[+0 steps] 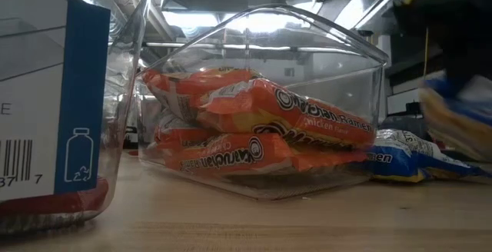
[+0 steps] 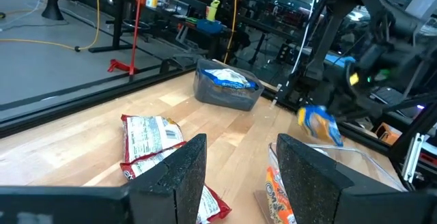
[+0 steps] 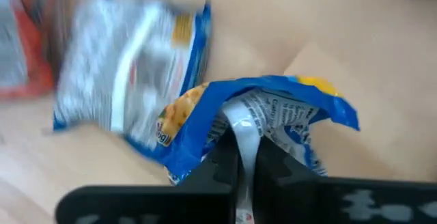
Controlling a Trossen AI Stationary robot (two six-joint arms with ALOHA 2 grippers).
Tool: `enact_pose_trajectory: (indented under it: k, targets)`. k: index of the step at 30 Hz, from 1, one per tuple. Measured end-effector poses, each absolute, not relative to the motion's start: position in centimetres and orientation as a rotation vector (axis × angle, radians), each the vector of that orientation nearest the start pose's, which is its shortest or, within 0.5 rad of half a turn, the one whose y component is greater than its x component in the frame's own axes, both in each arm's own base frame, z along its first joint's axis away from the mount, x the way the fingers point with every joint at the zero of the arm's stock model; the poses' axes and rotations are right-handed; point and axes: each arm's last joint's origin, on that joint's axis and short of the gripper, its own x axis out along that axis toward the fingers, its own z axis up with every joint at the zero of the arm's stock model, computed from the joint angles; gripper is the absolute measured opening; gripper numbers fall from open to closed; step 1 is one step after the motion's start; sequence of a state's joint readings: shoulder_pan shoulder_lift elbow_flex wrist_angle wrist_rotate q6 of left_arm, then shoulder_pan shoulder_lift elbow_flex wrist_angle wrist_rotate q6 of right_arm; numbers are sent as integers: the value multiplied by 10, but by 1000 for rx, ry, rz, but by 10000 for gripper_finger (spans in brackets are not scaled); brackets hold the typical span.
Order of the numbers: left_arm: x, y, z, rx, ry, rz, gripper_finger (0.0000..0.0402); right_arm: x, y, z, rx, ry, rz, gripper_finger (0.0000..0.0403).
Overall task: Sort Maruchan noodles
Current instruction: Put the blue noodle pack into the black bin
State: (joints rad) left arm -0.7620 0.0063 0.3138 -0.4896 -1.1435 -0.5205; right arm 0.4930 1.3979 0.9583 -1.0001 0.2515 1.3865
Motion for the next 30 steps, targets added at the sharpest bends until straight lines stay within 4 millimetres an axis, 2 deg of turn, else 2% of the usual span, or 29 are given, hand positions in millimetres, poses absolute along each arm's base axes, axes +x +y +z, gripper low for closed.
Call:
enact_pose_trajectory:
  k: [6, 12, 15, 18, 21, 26, 30]
  targets:
    - [54, -15, 222, -364, 5, 397, 172, 226, 69, 274, 451, 1103, -802, 2]
    - [54, -15, 222, -364, 5, 397, 172, 234, 13, 332, 291, 1031, -915, 1]
    - [54, -15, 222, -364, 5, 397, 172, 234, -18, 347, 268, 1024, -965, 1]
    - [54, -15, 222, -364, 5, 397, 172, 230, -46, 347, 275, 1064, -1020, 1]
    - [54, -15, 222, -364, 5, 397, 172, 224, -70, 336, 316, 1129, -1066, 1]
    - [54, -15, 222, -364, 5, 397, 172, 217, -95, 307, 370, 1211, -1091, 0]
    - [54, -15, 222, -364, 5, 398, 172, 216, -109, 279, 443, 1223, -1040, 0]
